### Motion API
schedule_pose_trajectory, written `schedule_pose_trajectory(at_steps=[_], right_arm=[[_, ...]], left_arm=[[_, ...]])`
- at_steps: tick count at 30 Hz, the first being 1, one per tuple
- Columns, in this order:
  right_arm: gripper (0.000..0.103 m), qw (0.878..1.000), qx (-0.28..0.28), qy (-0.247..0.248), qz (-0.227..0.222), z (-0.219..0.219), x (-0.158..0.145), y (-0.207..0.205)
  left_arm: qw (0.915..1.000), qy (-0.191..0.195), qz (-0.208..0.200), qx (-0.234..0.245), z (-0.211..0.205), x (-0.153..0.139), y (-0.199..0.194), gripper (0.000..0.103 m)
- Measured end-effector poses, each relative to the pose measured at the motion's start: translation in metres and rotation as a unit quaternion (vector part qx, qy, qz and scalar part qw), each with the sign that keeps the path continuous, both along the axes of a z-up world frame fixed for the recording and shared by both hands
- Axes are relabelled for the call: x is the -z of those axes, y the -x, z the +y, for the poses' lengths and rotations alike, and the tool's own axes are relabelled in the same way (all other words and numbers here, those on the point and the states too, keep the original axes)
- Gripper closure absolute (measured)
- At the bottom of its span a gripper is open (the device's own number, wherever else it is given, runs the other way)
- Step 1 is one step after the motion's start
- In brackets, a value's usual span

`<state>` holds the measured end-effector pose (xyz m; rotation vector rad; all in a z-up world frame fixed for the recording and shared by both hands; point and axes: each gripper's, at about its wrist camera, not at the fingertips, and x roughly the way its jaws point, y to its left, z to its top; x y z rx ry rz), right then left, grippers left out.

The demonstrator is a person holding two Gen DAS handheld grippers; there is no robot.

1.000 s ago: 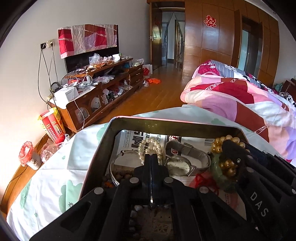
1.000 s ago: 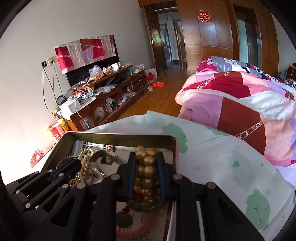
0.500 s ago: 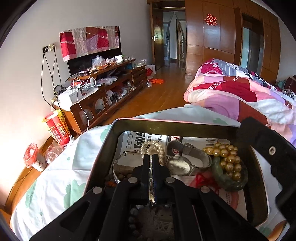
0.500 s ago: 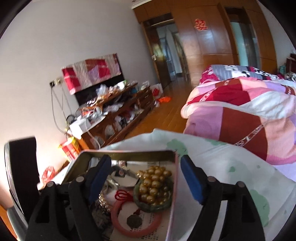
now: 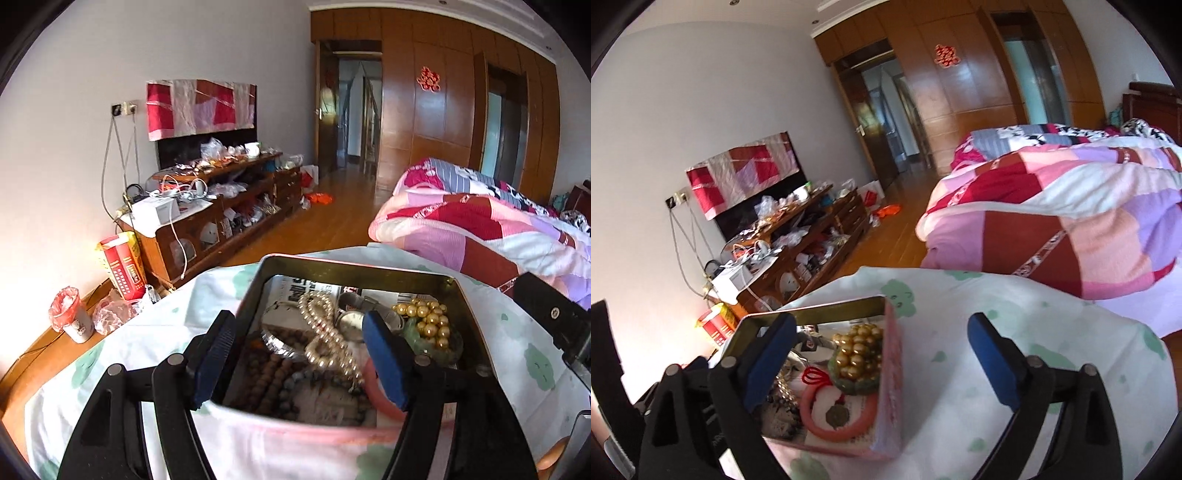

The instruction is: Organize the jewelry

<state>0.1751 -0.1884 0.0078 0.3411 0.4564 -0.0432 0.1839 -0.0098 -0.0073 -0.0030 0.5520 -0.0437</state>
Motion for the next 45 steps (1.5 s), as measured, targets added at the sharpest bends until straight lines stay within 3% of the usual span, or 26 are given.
schedule_pose_trajectory(at_steps=[5, 12, 24, 36, 45], right_arm=[[0.003, 1.0, 0.006, 0.011, -0.011, 0.002, 0.003, 0.019], [0.003, 0.996, 0.016, 0.071, -0.044, 0.014, 0.005, 0.048], [0.001, 0.991, 0.008, 0.087, -0.097, 0.023, -0.001, 0.088], [0.0, 0.983, 0.02, 0.114, -0.141, 0.027, -0.003, 0.116], [0.0, 0.982, 0.018, 0.118, -0.145, 0.028, -0.003, 0.117]], left_arm=[[0.9997, -0.002, -0.023, -0.006, 0.007, 0.001, 0.023, 0.031], [0.999, -0.018, -0.031, -0.027, 0.013, 0.004, 0.05, 0.031], [0.9976, -0.002, -0.061, -0.031, 0.021, 0.003, 0.091, 0.031], [0.9954, -0.003, -0.088, -0.038, 0.021, 0.0, 0.108, 0.031], [0.995, -0.001, -0.092, -0.039, 0.021, 0.0, 0.11, 0.031]])
